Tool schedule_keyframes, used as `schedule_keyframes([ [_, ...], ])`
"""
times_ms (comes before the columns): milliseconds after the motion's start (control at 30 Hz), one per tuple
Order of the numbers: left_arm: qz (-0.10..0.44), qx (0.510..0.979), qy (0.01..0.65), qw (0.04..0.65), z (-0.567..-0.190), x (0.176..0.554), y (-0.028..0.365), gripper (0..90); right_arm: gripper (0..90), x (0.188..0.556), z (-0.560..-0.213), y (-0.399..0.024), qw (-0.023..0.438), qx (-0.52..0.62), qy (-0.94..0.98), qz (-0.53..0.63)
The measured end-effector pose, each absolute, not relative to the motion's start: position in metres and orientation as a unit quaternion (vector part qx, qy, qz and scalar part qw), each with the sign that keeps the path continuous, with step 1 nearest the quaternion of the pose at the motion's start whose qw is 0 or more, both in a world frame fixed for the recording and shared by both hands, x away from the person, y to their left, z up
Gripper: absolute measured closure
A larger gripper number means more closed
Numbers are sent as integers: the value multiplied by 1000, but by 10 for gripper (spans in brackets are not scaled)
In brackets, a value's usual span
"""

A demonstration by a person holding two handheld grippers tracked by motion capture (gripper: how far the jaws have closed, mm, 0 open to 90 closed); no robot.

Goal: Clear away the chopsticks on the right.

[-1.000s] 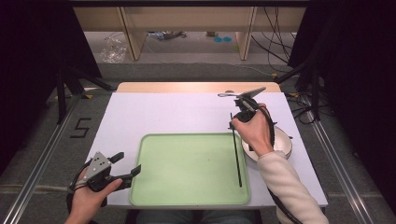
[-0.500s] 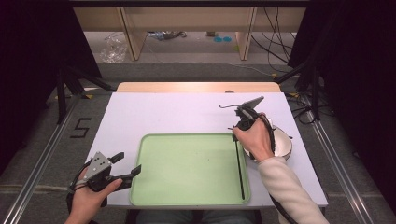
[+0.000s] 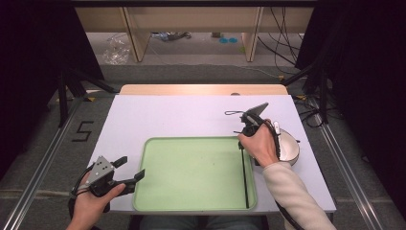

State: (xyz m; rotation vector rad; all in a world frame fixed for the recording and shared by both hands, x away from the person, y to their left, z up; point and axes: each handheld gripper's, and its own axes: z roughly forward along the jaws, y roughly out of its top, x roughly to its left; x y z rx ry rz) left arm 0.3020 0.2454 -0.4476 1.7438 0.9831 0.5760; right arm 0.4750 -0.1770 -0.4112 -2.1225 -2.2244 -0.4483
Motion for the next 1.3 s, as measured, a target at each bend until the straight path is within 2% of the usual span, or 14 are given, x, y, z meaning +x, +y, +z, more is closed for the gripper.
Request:
schedule_keyframes([
  [200,239,723,409,502,-447,302,245,192,879,477,-417,-178,8,-668,-731,-141],
  [833,239,724,408,503,-447,302,245,192,865,478,-433,-167,18,-681,-726,-97],
  [900,239,724,408,502,-448,302,245,192,859,478,-437,-168,0,-665,-739,-111],
  [1033,237,723,408,505,-448,302,245,192,851,478,-437,-164,13,-674,-733,-90],
  [1100,236,722,412,504,-448,301,245,192,847,478,-440,-164,-6,-670,-736,-96],
  [1167,236,722,412,504,-448,301,245,192,843,478,-438,-162,7,-677,-731,-88],
  [1300,236,722,412,504,-448,302,245,192,816,478,-434,-164,1,-663,-742,-99],
])
